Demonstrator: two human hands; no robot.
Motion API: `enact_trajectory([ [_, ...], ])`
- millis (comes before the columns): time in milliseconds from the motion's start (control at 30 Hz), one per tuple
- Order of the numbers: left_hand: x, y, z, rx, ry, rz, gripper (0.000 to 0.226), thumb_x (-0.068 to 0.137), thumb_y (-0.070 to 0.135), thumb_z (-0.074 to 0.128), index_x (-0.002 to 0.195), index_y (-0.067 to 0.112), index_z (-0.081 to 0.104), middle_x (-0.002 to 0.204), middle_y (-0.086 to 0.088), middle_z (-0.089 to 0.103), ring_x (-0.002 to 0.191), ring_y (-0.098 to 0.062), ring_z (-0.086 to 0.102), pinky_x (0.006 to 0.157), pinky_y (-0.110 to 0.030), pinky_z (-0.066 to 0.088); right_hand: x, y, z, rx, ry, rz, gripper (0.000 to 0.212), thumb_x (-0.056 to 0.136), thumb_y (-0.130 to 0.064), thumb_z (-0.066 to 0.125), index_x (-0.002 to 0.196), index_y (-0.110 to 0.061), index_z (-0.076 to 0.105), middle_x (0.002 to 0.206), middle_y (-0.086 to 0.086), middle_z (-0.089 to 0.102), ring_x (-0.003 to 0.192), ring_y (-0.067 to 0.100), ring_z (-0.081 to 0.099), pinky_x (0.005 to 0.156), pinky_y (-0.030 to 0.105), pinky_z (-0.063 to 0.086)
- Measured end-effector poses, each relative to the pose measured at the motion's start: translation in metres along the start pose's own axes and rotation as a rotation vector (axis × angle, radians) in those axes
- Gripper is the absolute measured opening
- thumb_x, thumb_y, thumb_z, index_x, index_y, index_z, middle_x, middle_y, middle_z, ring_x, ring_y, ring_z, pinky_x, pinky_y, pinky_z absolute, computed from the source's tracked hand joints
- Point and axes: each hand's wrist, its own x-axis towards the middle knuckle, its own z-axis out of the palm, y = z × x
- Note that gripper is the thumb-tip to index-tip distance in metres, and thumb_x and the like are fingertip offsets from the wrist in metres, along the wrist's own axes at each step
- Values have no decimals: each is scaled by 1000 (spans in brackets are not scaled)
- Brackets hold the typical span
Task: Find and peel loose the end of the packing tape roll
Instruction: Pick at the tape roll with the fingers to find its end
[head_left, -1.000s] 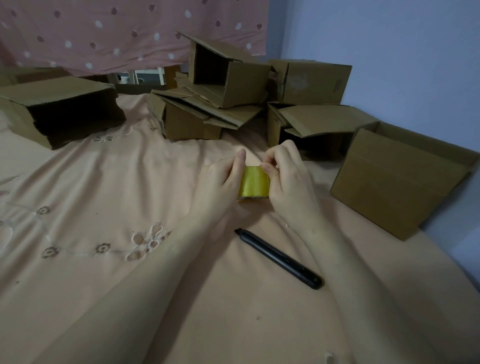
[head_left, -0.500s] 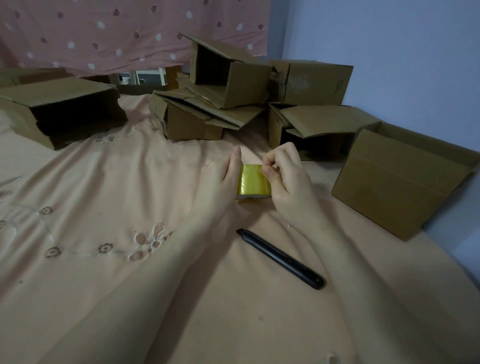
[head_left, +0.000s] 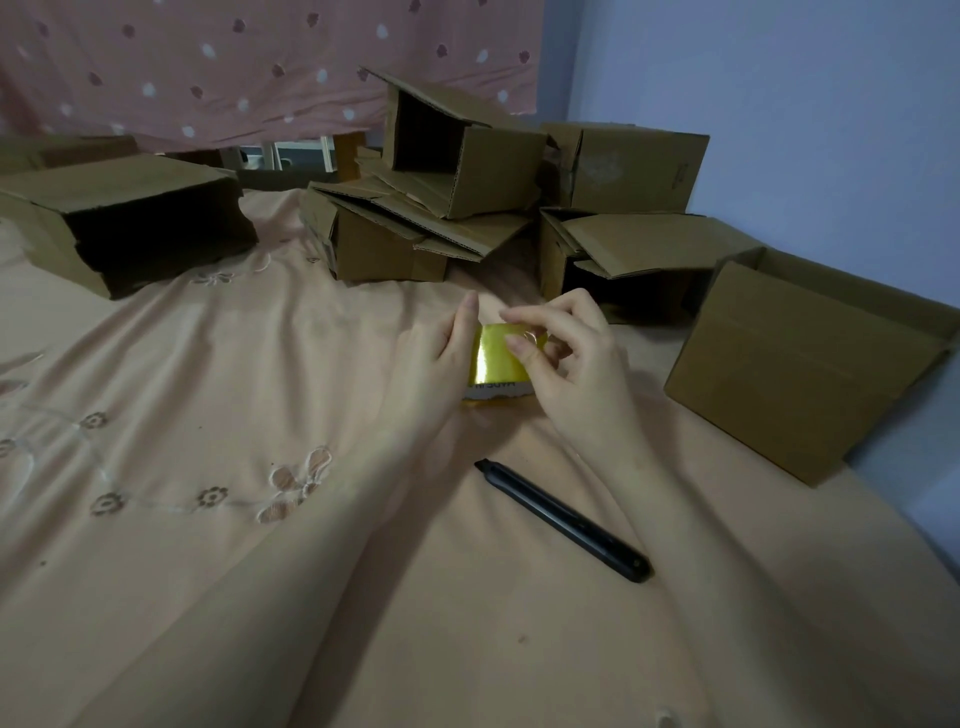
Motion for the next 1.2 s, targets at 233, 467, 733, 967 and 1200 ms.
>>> enact_trajectory([
  [233,-2,2,2,7,2,36,51,103,32,37,55,16,42,46,7,39,44,-7,38,48,-21,27,0,-3,-2,-90,102,-40,6,83,-15,68,87,-15,72,87,-1,60,74,11,56,62,28,50],
  [467,-10,8,2,115,-66,248,24,98,35,41,78,30,53,68,12,52,66,-4,51,58,-18,37,1,0,-2,-102,94,-43,4,87,-13,62,85,-12,65,90,-7,49,71,-2,48,61,14,43],
  [733,-3,1,-1,39,-32,111,39,100,38,41,62,30,44,56,7,43,54,-5,42,53,-23,31,3,-1,-1,-59,-11,-32,12,89,-16,55,88,-6,63,93,-3,49,83,11,52,71,26,46],
  [967,-2,1,-1,37,-6,55,42,100,36,43,61,21,46,52,7,39,50,-6,38,49,-18,27,4,-1,-4,155,-128,133,8,91,-9,57,89,-10,64,103,-5,55,96,-4,52,83,14,44],
  [1200,-2,1,-3,44,14,48,42,99,37,45,60,20,47,52,8,39,50,-4,39,49,-17,28,2,-6,-7,373,-190,257,13,92,-5,54,84,-13,62,106,-6,59,103,2,53,89,17,43],
])
